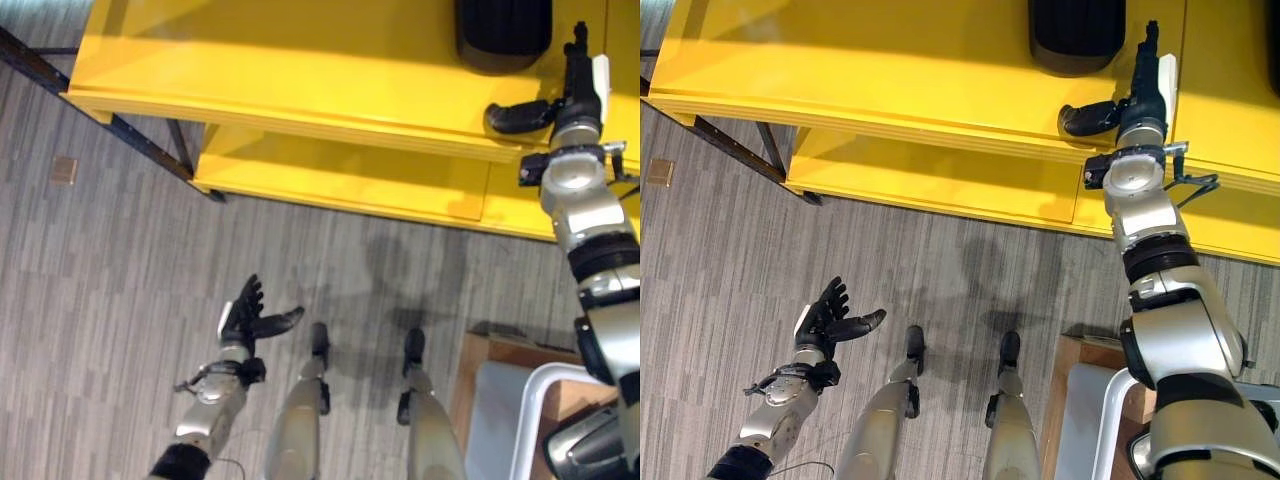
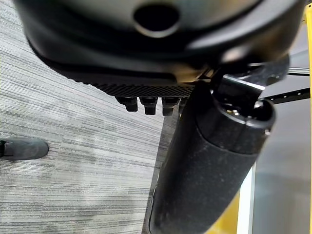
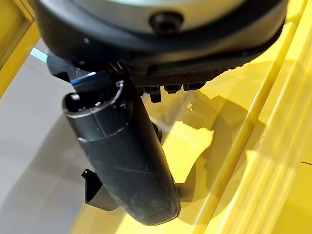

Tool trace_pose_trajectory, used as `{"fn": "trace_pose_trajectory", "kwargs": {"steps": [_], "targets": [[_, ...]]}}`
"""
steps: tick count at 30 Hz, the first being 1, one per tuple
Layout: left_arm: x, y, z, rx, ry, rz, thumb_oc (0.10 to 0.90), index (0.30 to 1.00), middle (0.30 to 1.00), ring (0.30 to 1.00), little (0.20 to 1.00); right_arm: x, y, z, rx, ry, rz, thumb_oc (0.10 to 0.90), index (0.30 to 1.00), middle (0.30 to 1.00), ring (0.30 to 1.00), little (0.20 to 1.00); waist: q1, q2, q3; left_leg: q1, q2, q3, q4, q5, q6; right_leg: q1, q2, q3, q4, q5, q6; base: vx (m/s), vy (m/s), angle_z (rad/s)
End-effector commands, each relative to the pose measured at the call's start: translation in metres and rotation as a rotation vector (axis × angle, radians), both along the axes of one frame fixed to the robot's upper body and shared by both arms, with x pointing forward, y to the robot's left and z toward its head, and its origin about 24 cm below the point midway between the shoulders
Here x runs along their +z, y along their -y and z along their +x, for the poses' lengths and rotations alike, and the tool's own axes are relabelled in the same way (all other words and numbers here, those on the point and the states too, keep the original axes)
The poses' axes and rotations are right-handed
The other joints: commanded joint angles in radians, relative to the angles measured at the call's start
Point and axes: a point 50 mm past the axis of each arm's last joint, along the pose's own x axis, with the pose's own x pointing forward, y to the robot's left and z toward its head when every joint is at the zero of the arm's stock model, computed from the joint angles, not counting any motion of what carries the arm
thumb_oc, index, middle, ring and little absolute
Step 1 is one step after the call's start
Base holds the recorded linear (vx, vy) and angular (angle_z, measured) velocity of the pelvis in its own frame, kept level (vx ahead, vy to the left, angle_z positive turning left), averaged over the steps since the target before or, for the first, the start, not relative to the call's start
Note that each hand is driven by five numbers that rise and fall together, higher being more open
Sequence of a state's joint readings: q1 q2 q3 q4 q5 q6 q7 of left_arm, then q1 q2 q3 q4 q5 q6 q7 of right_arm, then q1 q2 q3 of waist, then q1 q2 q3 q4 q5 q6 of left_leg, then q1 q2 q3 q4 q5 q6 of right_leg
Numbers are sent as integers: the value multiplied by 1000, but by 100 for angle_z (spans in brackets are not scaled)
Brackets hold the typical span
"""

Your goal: Move parts from the plastic box to the shelf.

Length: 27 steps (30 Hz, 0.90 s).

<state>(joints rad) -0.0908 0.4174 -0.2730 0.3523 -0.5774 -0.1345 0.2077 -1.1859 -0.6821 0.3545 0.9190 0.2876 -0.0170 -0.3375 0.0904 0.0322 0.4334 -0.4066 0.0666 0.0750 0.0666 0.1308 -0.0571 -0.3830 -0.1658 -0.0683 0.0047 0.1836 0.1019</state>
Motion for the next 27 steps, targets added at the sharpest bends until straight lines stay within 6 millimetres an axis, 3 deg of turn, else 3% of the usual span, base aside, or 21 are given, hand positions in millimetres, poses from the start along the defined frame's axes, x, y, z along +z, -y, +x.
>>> {"fn": "trace_pose_trajectory", "kwargs": {"steps": [1, 27], "targets": [[15, -7, -6, -18, 109, 31, 900, 1000, 1000, 1000, 1000, 58, -4, -12, 28, 175, -140, 900, 1000, 1000, 1000, 1000, 33, 1, -56, -31, 17, -64, 93, -58, -11, -15, -30, -6, 180, -110, 29, 0, 0, 0], [17, -13, -7, 0, 114, 24, 900, 1000, 1000, 1000, 1000, 54, -28, -7, 129, 145, -197, 900, 1000, 1000, 1000, 1000, 48, -17, -49, -50, 10, -83, 112, -66, -8, -18, -33, -16, 197, -114, 26, 2, 1, 2]]}}
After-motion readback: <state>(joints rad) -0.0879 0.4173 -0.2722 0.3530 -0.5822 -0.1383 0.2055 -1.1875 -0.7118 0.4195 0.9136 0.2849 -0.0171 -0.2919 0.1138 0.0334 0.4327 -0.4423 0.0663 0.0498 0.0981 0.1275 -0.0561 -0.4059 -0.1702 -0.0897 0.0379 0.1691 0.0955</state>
